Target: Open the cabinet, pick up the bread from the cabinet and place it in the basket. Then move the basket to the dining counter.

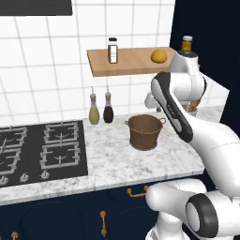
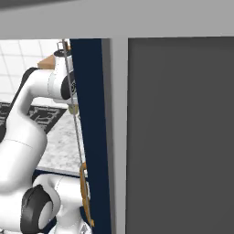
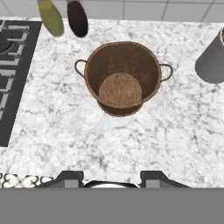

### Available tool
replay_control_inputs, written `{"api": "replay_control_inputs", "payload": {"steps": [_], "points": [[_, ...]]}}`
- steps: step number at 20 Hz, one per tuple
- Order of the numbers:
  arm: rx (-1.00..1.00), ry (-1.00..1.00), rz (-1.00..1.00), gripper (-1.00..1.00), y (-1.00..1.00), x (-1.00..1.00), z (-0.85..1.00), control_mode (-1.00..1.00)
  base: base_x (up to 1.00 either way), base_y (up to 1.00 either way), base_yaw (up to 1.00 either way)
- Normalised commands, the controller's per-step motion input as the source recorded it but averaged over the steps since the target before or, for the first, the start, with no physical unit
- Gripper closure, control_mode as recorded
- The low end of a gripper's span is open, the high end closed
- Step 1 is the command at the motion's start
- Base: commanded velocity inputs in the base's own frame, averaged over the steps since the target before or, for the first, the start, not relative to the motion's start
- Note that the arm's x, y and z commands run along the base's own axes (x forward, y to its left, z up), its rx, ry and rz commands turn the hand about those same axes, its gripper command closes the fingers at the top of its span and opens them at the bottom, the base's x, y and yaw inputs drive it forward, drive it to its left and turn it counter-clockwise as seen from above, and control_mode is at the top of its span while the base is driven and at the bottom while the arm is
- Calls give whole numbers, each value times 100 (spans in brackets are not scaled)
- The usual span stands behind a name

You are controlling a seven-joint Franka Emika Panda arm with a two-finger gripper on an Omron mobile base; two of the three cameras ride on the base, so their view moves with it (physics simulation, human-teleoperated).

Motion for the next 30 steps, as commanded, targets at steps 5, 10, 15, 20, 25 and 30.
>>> {"api": "replay_control_inputs", "payload": {"steps": [5, 10, 15, 20, 25, 30], "points": [[0, -8, 0, -100, 0, -33, 3, -100, 0, 0, 0], [0, -12, 0, -100, 0, -43, 27, -100, 0, 0, 0], [0, -9, 0, -100, 0, -25, 36, -100, 0, 0, 0], [0, -7, 0, -100, 0, -2, 55, -100, 0, 0, 0], [0, -4, -2, -100, 0, 1, 52, -100, 0, 0, 0], [0, -3, -1, -100, -7, 18, 15, -100, 0, 0, 0]]}}
